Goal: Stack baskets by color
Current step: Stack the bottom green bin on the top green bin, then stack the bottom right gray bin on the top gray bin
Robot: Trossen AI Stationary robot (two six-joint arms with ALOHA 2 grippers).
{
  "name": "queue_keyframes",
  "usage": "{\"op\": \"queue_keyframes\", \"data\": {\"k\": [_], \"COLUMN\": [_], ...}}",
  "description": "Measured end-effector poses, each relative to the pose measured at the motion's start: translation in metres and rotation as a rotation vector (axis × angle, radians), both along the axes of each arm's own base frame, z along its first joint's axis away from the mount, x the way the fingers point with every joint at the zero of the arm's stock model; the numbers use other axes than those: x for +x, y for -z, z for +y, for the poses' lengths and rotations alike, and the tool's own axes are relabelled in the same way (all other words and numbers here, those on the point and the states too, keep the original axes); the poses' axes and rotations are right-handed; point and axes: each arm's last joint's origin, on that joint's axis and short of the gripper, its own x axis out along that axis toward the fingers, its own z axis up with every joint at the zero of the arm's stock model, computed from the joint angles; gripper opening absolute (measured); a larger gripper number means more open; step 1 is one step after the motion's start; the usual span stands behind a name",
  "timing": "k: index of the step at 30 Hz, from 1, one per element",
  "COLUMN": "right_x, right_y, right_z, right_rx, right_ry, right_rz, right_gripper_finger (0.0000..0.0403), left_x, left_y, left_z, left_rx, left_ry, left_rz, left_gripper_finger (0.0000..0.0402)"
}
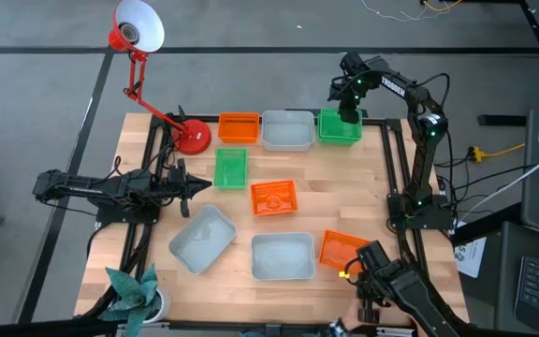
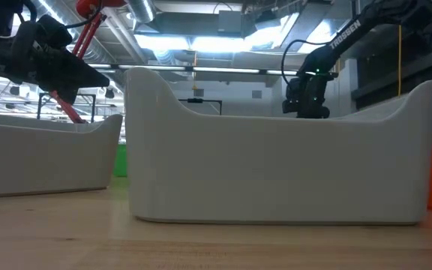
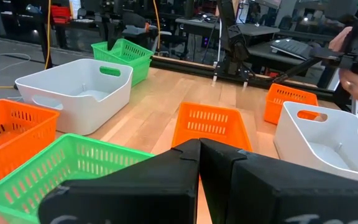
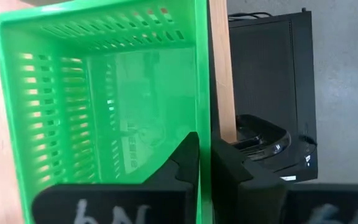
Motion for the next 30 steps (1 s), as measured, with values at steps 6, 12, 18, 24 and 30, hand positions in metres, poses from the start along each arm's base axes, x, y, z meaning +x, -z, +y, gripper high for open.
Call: {"op": "queue_keyframes", "data": {"k": [6, 12, 18, 24, 30], "right_x": [0.000, 0.000, -0.001, -0.001, -0.004], "right_y": [0.000, 0.000, 0.000, -0.005, -0.035], "right_z": [0.000, 0.001, 0.001, 0.003, 0.016], "right_rx": [0.008, 0.014, 0.018, 0.014, 0.026], "right_ry": [0.001, 0.003, 0.008, 0.009, 0.030], "right_rz": [-0.010, 0.002, 0.003, -0.010, -0.132], "right_gripper_finger": [0.0024, 0.0047, 0.0079, 0.0080, 0.0080], "left_x": [0.000, 0.000, 0.000, 0.000, 0.000], "left_y": [0.000, 0.000, 0.000, 0.000, 0.000], "left_z": [0.000, 0.000, 0.000, 0.000, 0.000], "left_rx": [0.000, 0.000, 0.000, 0.000, 0.000], "left_ry": [0.000, 0.001, 0.000, 0.000, 0.001], "left_rz": [0.000, 0.000, 0.000, -0.001, -0.001], "left_gripper_finger": [0.0000, 0.0000, 0.0000, 0.0000, 0.0000]}}
